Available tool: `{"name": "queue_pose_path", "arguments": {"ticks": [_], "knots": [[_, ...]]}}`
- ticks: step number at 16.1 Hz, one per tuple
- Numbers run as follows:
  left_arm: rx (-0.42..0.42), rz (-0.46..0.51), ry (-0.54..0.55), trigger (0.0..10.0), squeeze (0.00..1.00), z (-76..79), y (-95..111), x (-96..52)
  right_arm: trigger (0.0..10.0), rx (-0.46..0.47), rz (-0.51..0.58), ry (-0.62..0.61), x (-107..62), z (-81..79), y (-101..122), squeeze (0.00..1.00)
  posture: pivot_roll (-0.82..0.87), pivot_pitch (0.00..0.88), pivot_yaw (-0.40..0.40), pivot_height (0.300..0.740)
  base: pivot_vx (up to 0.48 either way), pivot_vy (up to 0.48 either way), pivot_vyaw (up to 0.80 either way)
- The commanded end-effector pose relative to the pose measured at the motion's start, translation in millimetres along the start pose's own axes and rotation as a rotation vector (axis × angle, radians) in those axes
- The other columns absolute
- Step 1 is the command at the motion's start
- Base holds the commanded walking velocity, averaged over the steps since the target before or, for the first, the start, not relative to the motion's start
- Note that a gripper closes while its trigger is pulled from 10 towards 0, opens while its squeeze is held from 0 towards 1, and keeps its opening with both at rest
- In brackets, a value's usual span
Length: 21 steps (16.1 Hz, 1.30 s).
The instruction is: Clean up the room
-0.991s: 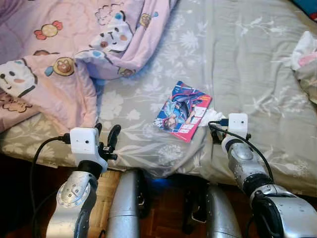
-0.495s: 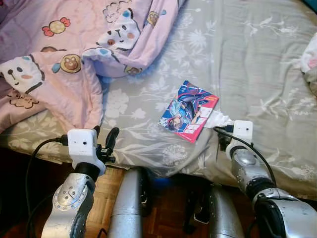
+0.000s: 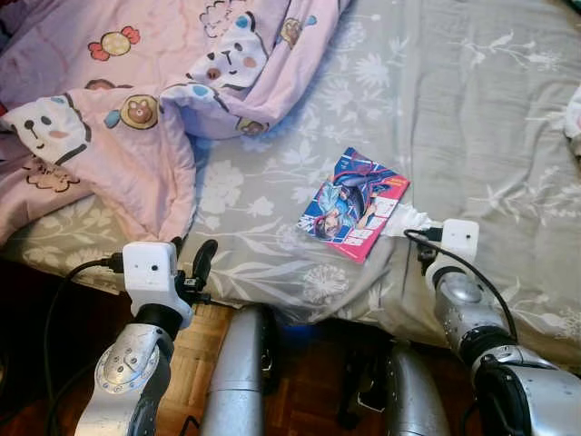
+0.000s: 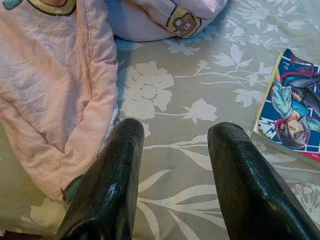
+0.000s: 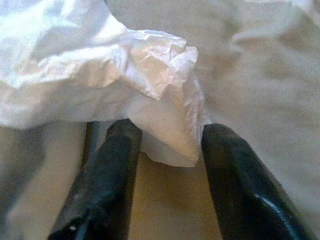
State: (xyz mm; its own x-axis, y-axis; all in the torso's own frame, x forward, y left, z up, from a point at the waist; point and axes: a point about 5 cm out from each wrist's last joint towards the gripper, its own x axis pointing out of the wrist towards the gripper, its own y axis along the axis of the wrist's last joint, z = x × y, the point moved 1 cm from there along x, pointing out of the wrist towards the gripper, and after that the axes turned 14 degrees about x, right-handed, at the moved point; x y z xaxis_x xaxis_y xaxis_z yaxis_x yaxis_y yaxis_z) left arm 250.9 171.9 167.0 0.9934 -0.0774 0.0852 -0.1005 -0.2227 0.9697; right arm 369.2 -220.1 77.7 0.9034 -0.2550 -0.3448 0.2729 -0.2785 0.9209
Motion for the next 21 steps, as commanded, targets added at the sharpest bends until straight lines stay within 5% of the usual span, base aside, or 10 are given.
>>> {"name": "queue_pose_path", "arguments": {"ticks": [1,14,21], "knots": [[-0.007,-0.021,0.004,10.0,0.0,-0.1,-1,-6.4,0.0,-0.009,-0.044,-0.036,-2.3,10.7,-13,0.0,0.37,0.588,0.056,0.633,0.0,0.0,0.0],[0.0,-0.048,0.021,10.0,0.0,-2.6,-8,-8.8,0.0,-0.022,-0.054,-0.012,-3.5,6.8,-18,0.0,0.36,0.583,0.052,0.633,0.0,0.0,0.0],[0.073,-0.145,0.088,10.0,0.0,-23.5,-53,-12.5,0.0,0.021,0.122,0.116,-14.3,9.1,-23,0.0,0.28,0.471,0.017,0.633,0.0,0.0,0.0]]}}
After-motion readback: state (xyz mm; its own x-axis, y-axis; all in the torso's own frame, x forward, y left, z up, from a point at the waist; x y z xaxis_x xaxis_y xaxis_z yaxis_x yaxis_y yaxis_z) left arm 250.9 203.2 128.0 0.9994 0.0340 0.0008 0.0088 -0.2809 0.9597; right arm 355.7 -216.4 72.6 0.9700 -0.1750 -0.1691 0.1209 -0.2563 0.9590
